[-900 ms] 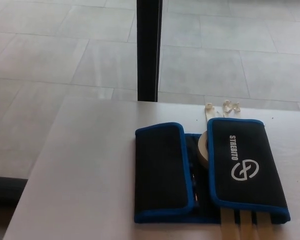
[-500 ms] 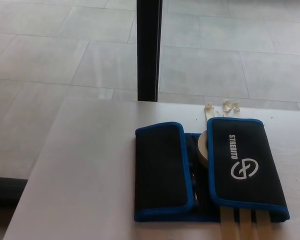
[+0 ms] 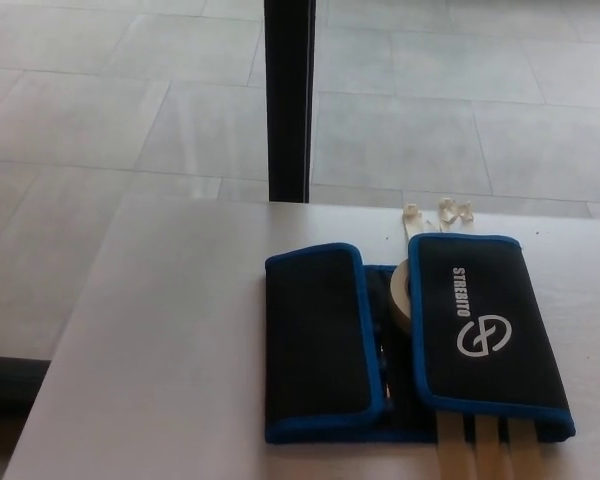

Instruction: The robot uses its right hand to open a black folded toolkit cover kept in the middle of the desk

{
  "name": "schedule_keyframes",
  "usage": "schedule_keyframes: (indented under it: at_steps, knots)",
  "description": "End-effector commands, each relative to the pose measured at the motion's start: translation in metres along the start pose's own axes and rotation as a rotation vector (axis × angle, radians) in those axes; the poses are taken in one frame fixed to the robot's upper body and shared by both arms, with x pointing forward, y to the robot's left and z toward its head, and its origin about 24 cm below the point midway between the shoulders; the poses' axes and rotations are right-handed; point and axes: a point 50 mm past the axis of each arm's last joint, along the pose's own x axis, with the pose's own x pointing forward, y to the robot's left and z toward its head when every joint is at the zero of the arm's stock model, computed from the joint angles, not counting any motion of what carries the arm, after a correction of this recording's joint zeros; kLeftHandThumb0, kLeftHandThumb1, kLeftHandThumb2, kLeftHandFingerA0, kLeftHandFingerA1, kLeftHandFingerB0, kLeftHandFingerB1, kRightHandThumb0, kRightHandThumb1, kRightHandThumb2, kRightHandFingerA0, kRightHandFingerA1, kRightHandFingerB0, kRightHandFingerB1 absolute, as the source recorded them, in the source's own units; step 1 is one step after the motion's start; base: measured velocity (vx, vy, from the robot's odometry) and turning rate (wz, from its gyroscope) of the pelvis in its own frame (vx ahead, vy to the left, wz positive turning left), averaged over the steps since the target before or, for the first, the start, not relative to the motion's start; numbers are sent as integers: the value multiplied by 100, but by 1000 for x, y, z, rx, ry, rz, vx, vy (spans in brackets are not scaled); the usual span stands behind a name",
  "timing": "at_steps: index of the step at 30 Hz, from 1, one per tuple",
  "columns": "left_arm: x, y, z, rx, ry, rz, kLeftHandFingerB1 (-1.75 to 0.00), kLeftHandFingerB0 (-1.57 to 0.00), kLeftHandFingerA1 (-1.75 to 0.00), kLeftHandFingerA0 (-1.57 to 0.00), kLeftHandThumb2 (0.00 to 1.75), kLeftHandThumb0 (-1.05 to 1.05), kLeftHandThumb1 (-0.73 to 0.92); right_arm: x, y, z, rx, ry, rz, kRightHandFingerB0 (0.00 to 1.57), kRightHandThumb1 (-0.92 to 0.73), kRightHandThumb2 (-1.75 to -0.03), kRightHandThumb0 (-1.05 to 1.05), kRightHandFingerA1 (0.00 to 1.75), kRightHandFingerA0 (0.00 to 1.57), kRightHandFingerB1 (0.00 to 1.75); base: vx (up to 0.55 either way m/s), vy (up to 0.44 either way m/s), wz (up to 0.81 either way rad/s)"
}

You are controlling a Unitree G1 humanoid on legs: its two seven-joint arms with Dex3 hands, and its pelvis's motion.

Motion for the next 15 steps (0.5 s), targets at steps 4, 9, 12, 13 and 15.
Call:
schedule_keyframes:
  at_steps: [4, 9, 12, 13, 15]
  knots:
    - [-1, 4, -7, -7, 9, 1, -127, -39, -126, -47, 106, -105, 46, -61, 111, 96, 14, -423, 510, 36, -66, -61, -79, 48, 34, 34, 0, 0, 4]
    - [-1, 4, -7, 5, 19, 6, -127, -43, -124, -48, 108, -105, 46, -123, 167, 103, -57, -590, 736, 29, -64, -59, -59, 37, 36, 31, 0, 0, 0]
    - [-1, 4, -7, -2, 18, 2, -126, -41, -124, -47, 106, -105, 46, -163, 194, 74, -198, -706, 940, 16, -52, -81, -67, 45, 18, 39, 0, 0, 0]
    - [-1, 4, -7, 4, 14, 0, -125, -40, -123, -48, 106, -105, 46, -166, 197, 67, -213, -706, 965, 19, -63, -59, -63, 40, 20, 27, 0, 0, 0]
    - [-2, 5, -8, 41, 11, -3, -131, -45, -125, -50, 109, -105, 45, -170, 199, 54, -260, -711, 1005, 13, -47, -82, -72, 38, 6, 40, 0, 0, 0]
